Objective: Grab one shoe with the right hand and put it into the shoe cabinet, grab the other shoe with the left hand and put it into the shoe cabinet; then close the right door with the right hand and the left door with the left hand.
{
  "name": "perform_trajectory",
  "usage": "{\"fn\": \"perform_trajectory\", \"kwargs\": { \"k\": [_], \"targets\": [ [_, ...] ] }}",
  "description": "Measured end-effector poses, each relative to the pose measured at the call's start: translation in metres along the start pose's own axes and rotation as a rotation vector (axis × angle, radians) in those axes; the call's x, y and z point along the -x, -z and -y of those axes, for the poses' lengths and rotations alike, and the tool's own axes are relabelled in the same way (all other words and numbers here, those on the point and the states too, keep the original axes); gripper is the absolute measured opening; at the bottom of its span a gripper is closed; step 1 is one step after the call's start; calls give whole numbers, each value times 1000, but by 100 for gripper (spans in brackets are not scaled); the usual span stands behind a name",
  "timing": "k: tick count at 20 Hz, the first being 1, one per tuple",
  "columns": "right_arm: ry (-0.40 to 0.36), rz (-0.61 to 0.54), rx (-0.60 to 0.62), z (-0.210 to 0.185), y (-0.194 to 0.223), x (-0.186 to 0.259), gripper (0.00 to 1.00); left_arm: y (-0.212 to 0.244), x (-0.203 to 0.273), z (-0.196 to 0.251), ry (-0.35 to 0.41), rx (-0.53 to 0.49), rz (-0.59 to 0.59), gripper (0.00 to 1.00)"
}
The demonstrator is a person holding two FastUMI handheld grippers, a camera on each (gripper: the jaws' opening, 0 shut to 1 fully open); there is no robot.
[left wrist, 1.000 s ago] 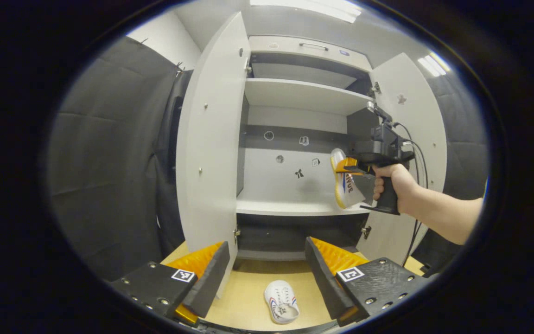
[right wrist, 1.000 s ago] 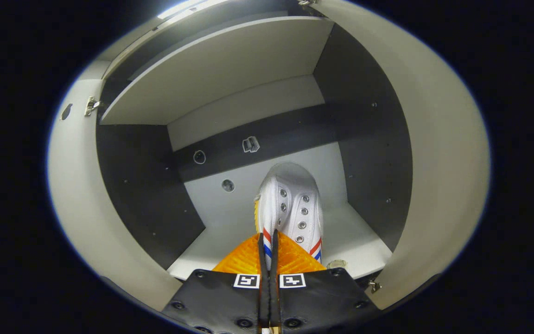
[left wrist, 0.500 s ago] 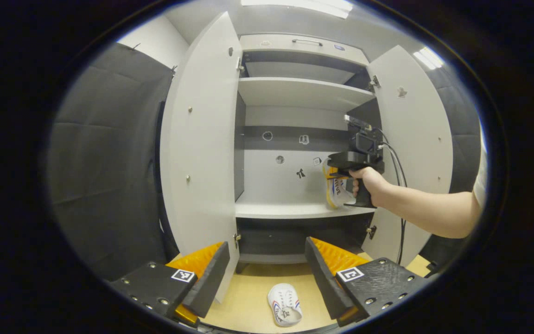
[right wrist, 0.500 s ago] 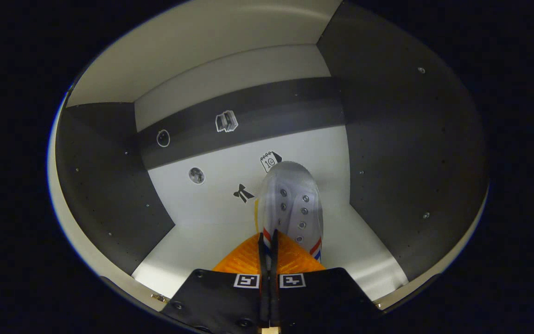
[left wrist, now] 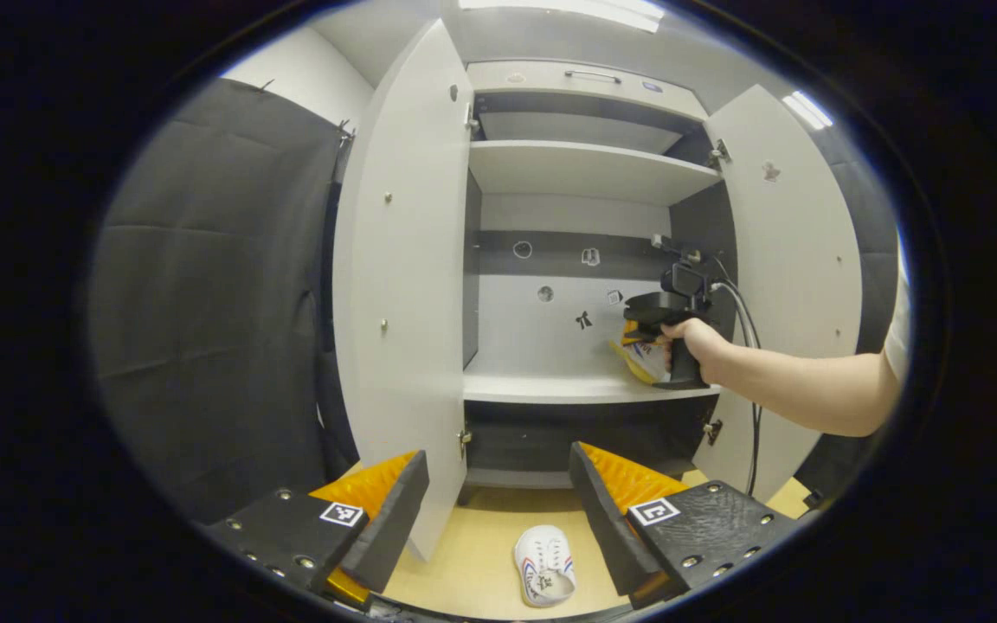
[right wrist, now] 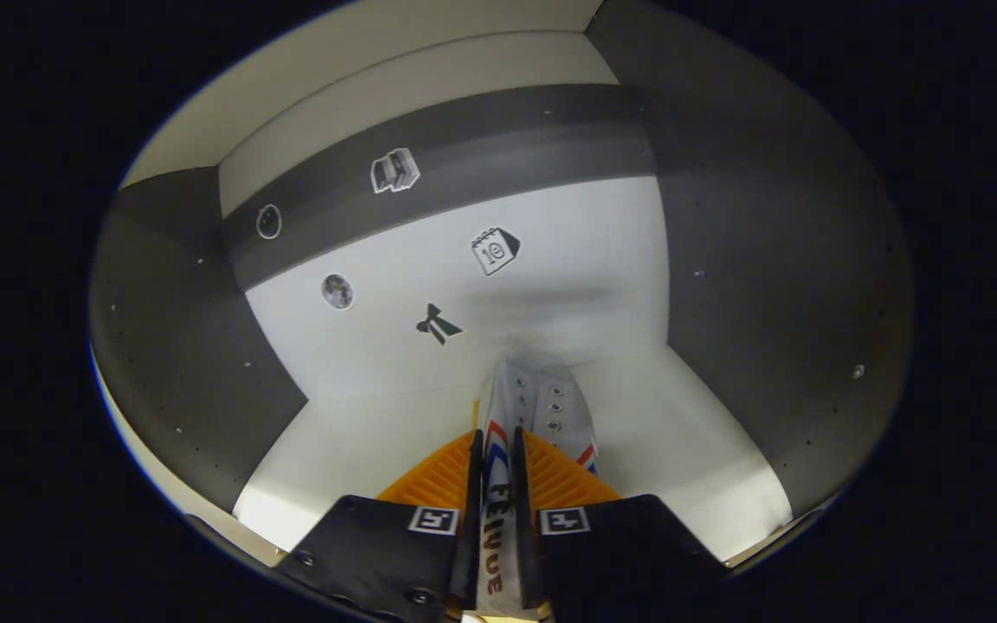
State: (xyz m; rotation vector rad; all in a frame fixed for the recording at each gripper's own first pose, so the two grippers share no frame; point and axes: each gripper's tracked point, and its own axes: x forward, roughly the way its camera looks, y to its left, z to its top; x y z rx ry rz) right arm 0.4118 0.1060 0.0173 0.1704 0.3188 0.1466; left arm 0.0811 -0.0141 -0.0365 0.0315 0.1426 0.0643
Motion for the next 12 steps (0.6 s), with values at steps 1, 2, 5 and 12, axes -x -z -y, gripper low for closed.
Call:
{"fn": "perform_trajectory", "kwargs": {
  "k": [1, 2, 5, 12],
  "targets": [
    [5, 14, 6, 0, -4, 7, 28, 3, 1, 0, 1, -1, -6, 94],
    [4, 26, 14, -1, -7, 13, 28, 5, 2, -1, 4, -1, -9, 94],
    [12, 79, 45, -4, -11, 40, 99, 12, 3, -2, 13, -3, -19, 94],
    [25, 206, 138, -9, 8, 135, 98, 67, 2, 3, 87, -20, -134, 94]
  ]
}}
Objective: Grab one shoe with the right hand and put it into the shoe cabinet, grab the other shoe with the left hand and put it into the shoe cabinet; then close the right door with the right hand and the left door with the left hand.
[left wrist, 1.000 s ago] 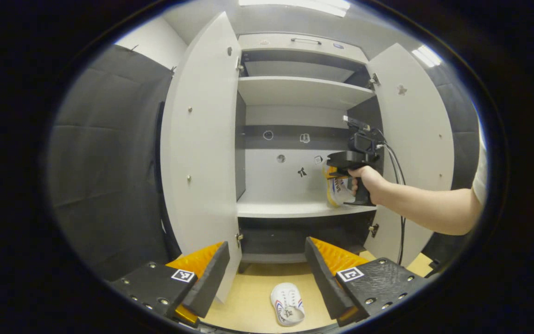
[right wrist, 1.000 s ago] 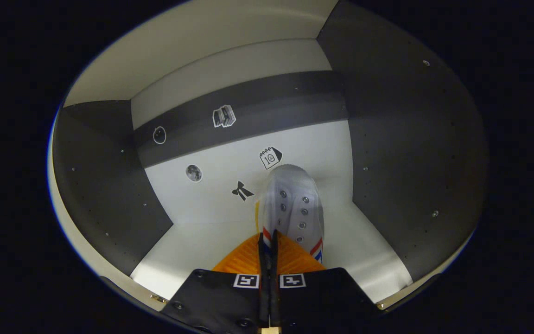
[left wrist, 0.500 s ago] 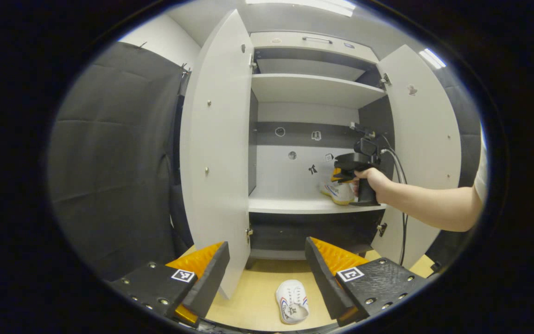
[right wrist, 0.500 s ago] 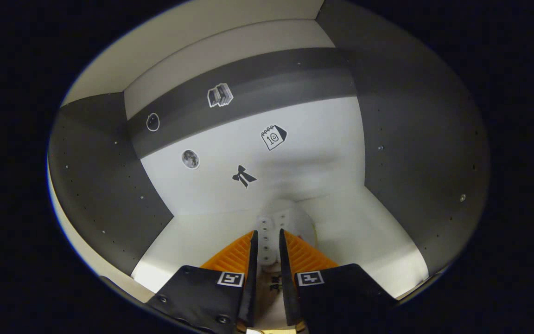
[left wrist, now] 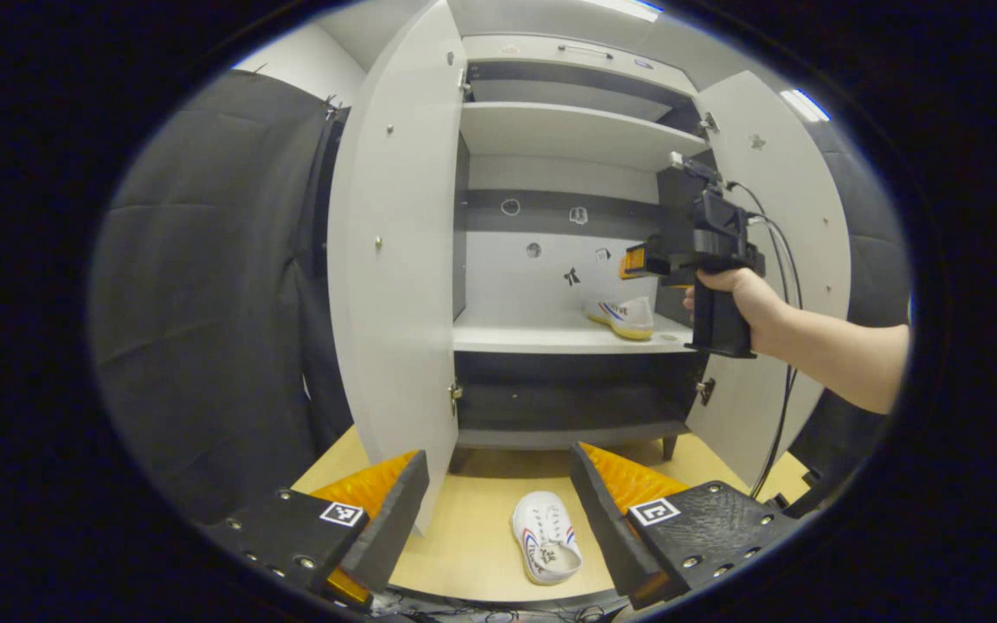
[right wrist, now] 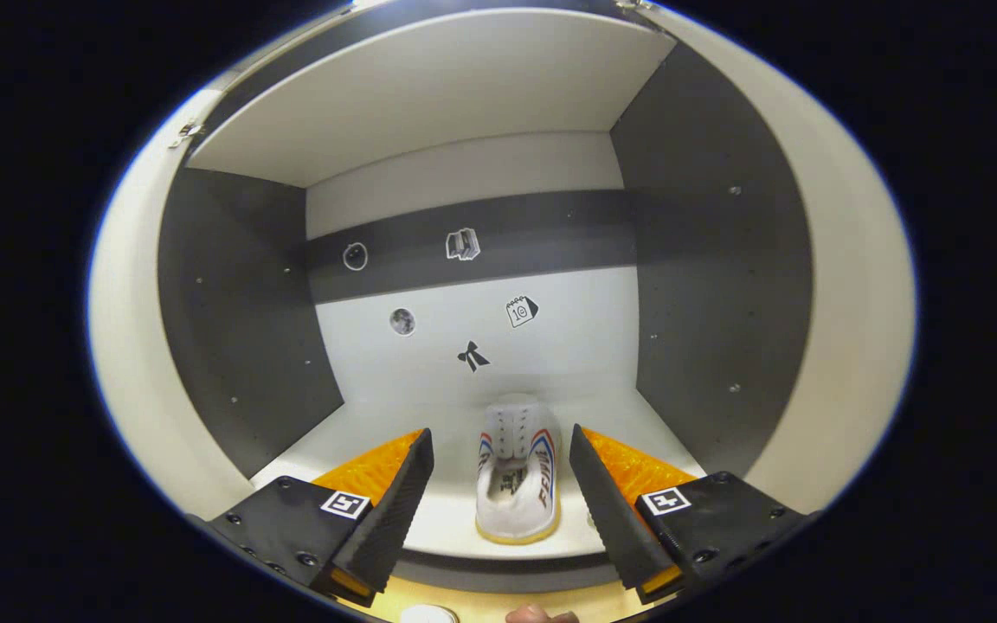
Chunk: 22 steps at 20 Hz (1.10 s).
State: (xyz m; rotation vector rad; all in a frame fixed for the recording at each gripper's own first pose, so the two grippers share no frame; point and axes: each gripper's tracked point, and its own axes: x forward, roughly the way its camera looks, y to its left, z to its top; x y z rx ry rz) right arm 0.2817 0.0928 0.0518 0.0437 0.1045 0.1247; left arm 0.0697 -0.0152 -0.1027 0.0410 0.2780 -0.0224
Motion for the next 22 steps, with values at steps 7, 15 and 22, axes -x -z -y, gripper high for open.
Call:
{"fn": "perform_trajectory", "kwargs": {
  "k": [7, 15, 22],
  "targets": [
    [19, 13, -9, 10, 53, 103, 98, 79, -22, 20, 133, -87, -108, 94],
    [126, -81, -10, 44, 136, 215, 98, 180, -74, 45, 271, -138, -253, 95],
    [323, -153, -14, 111, 182, 302, 98, 261, -125, 45, 268, -192, -420, 94]
  ]
}}
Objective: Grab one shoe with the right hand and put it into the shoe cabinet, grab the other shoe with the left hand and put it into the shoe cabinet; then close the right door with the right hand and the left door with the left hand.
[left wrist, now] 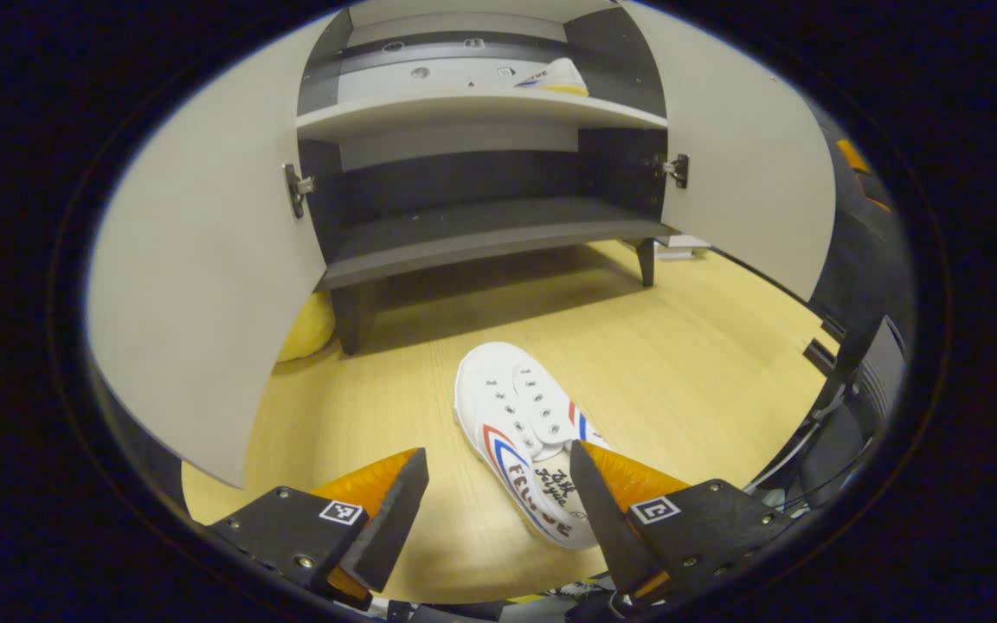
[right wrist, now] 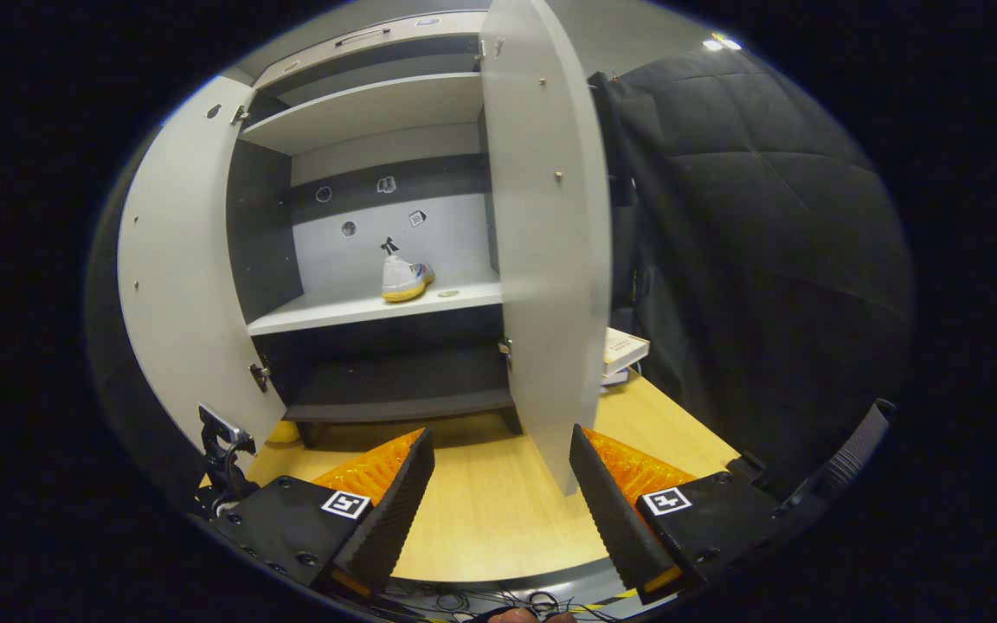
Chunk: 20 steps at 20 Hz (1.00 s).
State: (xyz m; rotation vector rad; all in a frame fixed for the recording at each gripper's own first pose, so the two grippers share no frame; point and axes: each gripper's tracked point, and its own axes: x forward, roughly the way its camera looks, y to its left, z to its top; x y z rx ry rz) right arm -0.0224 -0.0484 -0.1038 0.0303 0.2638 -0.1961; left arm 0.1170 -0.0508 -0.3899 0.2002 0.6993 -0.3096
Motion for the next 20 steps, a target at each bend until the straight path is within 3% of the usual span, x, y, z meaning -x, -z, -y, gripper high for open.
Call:
{"fn": "perform_trajectory", "kwargs": {
  "k": [2, 6, 8, 9, 10, 12, 13, 14, 16, 17, 18, 19, 20],
  "targets": [
    [76, -10, -1, 34, 7, 15, 98, 7, -13, 0, 3, 1, -34, 95],
    [229, -24, -35, 101, 15, 34, 98, 15, -31, 16, 84, 37, -82, 94],
    [289, -26, -63, 128, 13, 35, 98, 13, -31, 20, 103, 78, -92, 79],
    [319, -21, -81, 141, 12, 38, 92, 17, -31, 20, 110, 76, -104, 74],
    [348, -14, -98, 153, 8, 40, 92, 20, -30, 21, 118, 79, -118, 69],
    [399, -5, -124, 177, 6, 40, 92, 26, -28, 22, 143, 88, -147, 71],
    [419, -3, -134, 189, 4, 39, 98, 25, -29, 20, 150, 96, -154, 65],
    [434, -3, -142, 199, 2, 35, 92, 26, -29, 20, 151, 98, -165, 65],
    [450, -10, -147, 215, -3, 26, 92, 26, -28, 17, 144, 100, -191, 54],
    [451, -13, -148, 225, -5, 14, 92, 25, -28, 10, 108, 80, -202, 54],
    [454, -7, -147, 231, -12, 5, 98, 20, -22, 9, 93, 111, -217, 52],
    [458, 4, -146, 239, -18, -4, 98, 26, -30, 12, 76, 137, -242, 28],
    [462, 12, -148, 246, -24, -12, 98, 26, -30, 8, 47, 137, -244, 30]
  ]
}}
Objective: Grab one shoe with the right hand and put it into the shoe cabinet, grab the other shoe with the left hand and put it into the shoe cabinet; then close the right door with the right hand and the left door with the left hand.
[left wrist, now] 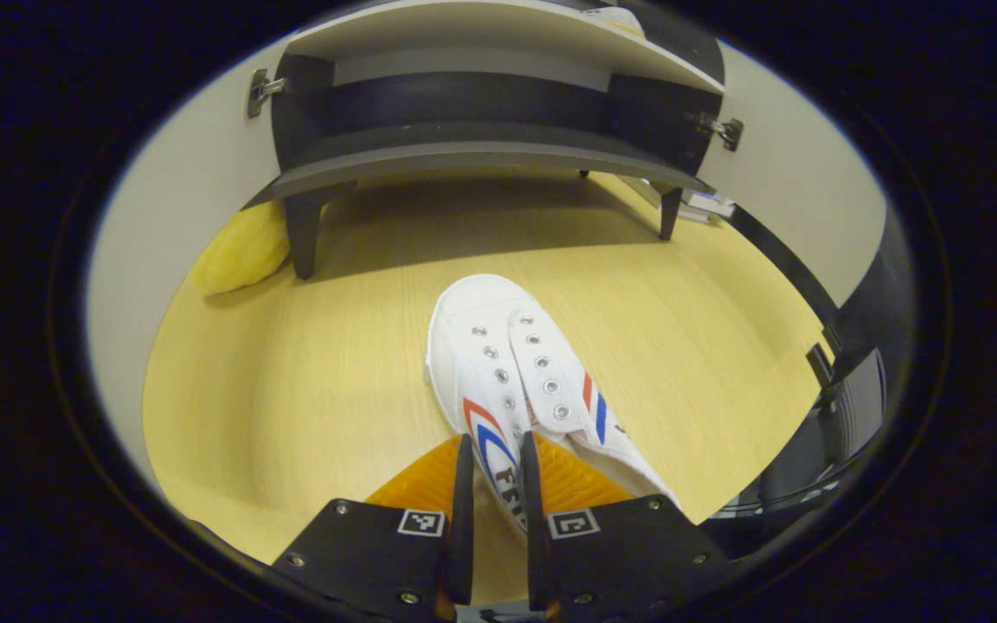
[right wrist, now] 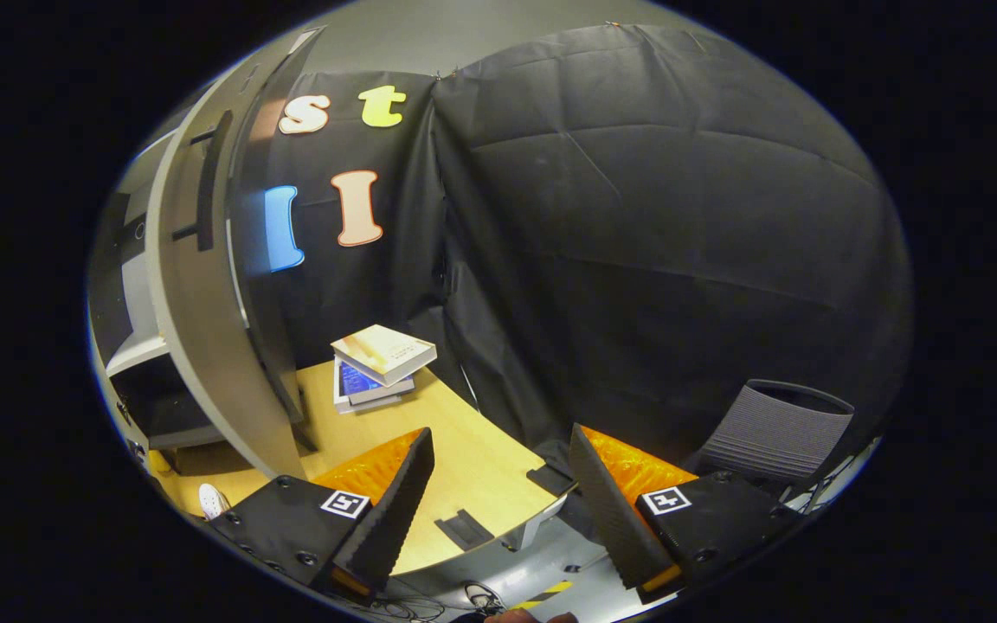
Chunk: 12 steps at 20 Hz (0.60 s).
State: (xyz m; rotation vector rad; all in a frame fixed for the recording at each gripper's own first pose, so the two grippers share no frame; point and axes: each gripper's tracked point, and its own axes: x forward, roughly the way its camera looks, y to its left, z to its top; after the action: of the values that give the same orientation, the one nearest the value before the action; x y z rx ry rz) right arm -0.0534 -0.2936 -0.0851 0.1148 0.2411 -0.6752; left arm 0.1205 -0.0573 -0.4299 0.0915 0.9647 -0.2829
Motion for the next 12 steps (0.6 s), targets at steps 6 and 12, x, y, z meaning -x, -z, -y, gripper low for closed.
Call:
{"fn": "perform_trajectory", "kwargs": {
  "k": [6, 12],
  "targets": [
    [-28, 0, -35, -3, -17, -48, 98, -17, 6, -7, -65, 100, -7, 5],
    [-46, 16, -33, -7, -40, -89, 99, -44, 31, -14, -71, 135, 78, 5]
  ]
}}
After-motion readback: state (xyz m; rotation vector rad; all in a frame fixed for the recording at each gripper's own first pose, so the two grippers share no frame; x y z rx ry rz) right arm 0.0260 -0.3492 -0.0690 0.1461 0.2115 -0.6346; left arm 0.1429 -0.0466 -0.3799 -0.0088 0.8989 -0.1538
